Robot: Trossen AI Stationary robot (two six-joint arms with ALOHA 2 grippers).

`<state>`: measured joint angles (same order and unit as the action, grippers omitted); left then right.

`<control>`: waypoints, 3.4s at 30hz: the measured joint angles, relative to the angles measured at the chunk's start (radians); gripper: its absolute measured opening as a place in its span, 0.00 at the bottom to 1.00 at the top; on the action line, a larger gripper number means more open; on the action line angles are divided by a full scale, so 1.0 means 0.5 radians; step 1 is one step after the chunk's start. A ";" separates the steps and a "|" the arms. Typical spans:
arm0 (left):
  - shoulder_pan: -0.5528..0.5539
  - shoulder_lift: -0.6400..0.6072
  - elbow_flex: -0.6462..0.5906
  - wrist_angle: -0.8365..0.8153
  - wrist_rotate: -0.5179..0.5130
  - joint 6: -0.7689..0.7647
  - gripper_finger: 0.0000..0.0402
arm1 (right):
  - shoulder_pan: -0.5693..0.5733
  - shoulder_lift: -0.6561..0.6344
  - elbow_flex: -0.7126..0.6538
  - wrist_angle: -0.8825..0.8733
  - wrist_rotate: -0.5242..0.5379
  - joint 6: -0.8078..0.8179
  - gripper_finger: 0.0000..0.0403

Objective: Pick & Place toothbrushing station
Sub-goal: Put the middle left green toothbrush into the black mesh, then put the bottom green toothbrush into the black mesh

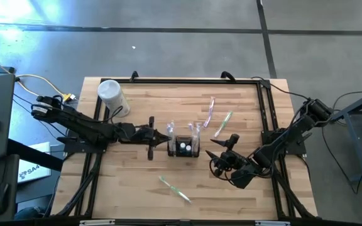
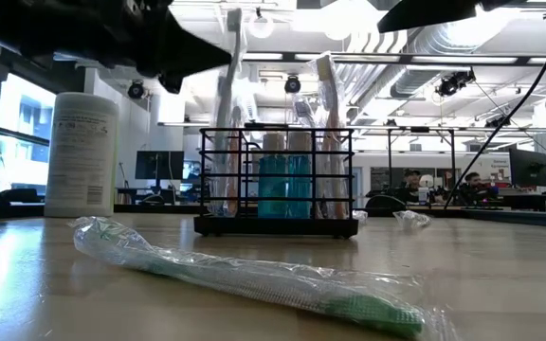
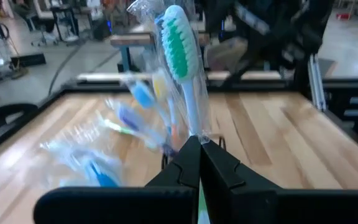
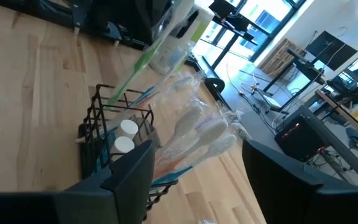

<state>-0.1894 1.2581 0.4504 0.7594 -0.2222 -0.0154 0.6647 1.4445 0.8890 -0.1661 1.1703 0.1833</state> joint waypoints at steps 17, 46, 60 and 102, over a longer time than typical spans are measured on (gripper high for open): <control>0.001 0.365 -0.004 0.322 0.066 -0.031 0.00 | 0.000 0.000 0.000 0.015 -0.002 -0.007 0.59; -0.001 0.425 -0.002 0.213 0.143 -0.137 0.00 | 0.000 0.000 0.000 0.010 -0.005 -0.008 0.59; -0.001 0.424 -0.002 0.180 0.144 -0.035 0.00 | 0.000 0.000 0.000 0.010 -0.005 -0.007 0.59; -0.002 0.088 0.018 -0.106 0.194 -0.128 0.37 | 0.000 0.000 0.000 0.008 -0.006 -0.008 0.59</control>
<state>-0.1902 1.3024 0.4592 0.7063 -0.1252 -0.0793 0.6647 1.4445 0.8890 -0.1623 1.1671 0.1795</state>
